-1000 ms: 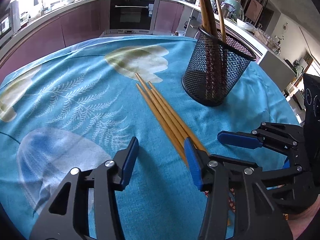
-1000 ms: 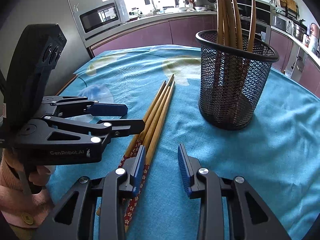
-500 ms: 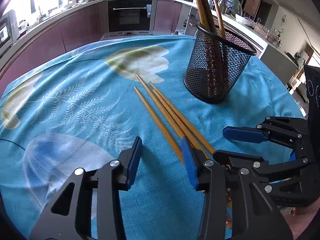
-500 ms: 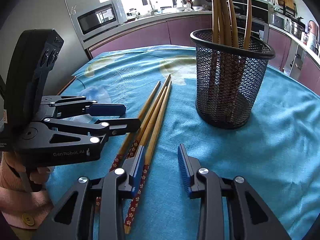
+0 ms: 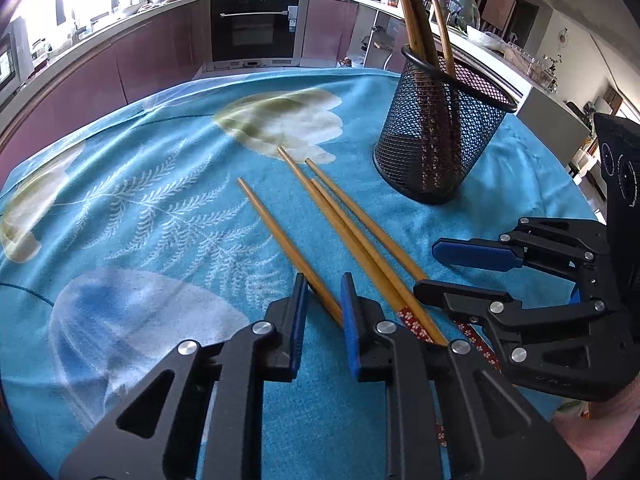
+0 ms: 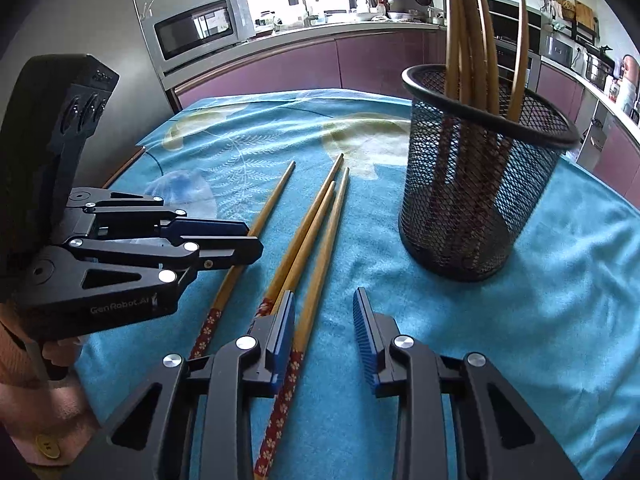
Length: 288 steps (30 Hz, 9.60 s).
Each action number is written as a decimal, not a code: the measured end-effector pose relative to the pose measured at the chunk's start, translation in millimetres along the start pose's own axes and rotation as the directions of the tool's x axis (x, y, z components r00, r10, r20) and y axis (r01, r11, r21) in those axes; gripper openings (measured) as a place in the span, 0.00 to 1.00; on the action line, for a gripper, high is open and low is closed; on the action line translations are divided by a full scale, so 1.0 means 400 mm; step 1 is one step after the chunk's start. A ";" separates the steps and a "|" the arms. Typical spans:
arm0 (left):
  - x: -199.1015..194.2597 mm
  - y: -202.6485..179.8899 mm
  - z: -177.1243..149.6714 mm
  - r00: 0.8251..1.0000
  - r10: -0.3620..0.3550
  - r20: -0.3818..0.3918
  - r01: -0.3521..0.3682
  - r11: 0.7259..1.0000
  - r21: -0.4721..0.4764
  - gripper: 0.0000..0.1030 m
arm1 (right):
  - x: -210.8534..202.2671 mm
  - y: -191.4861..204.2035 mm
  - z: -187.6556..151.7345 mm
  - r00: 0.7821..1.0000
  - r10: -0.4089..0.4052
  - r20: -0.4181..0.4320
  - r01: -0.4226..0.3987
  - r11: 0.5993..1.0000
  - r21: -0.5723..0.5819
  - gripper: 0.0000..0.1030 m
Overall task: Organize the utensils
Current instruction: 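Grasp a chopstick with the right tool while the left tool grasps another chopstick, then raise the chopstick upright with the right tool while the left tool carries its chopstick to the cup, then lower the chopstick into the mesh cup and open the right tool while the left tool releases its own, then move both tools back down to the last chopsticks on the cloth, then grasp a chopstick with the right tool while the left tool grasps the other chopstick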
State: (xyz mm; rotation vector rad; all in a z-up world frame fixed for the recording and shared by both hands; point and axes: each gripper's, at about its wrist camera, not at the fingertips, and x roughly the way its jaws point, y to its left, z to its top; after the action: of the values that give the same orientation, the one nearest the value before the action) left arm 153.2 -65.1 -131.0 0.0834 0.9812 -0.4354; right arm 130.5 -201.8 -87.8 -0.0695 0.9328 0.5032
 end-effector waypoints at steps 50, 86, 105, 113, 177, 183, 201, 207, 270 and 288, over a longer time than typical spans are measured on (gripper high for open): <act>-0.152 0.021 0.020 0.992 -0.008 0.125 0.019 0.996 -0.086 0.07 | -0.130 -0.049 0.026 0.982 0.112 0.150 -0.124 0.990 0.071 0.06; 0.006 -0.026 0.014 0.994 0.111 -0.012 -0.111 0.994 0.022 0.09 | -0.180 -0.068 0.033 0.969 0.122 0.216 -0.141 0.987 0.075 0.06; -0.193 -0.026 0.040 0.986 -0.073 0.153 0.075 0.997 -0.009 0.07 | -0.247 -0.094 0.044 0.950 0.097 0.296 -0.124 0.989 0.074 0.06; -0.322 -0.038 0.077 0.944 -0.172 0.282 0.178 0.984 0.007 0.07 | -0.300 -0.111 0.061 0.933 0.078 0.352 -0.110 0.991 0.070 0.06; -0.180 -0.060 0.346 0.959 -0.102 0.265 0.099 0.995 0.027 0.37 | -0.252 -0.236 0.185 0.953 -0.026 0.302 -0.014 0.992 0.129 0.14; -0.220 -0.048 0.282 0.952 -0.049 0.302 0.047 0.999 0.015 0.44 | -0.281 -0.192 0.162 0.944 0.007 0.330 -0.038 0.996 0.087 0.21; -0.161 0.057 0.060 0.986 0.014 0.163 0.000 0.996 -0.085 0.51 | -0.090 -0.015 0.028 0.993 0.096 0.073 -0.096 0.995 -0.006 0.36; -0.125 0.072 0.016 0.992 0.010 0.128 0.003 0.995 -0.101 0.51 | -0.038 0.021 0.001 0.997 0.074 0.021 -0.073 0.997 -0.010 0.36; 0.007 -0.089 -0.001 0.998 0.060 -0.010 -0.059 0.997 0.051 0.21 | 0.011 -0.037 0.012 1.000 -0.019 -0.006 0.019 0.999 0.047 0.14; 0.003 -0.086 0.030 0.999 0.031 0.009 -0.031 0.999 0.020 0.07 | -0.020 -0.068 0.014 0.998 0.062 0.026 -0.064 0.992 0.106 0.05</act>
State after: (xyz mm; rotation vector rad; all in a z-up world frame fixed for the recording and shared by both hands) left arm 149.6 -99.8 -121.2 0.1146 0.9655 -0.4174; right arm 142.8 -227.2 -82.6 0.0622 0.9404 0.5110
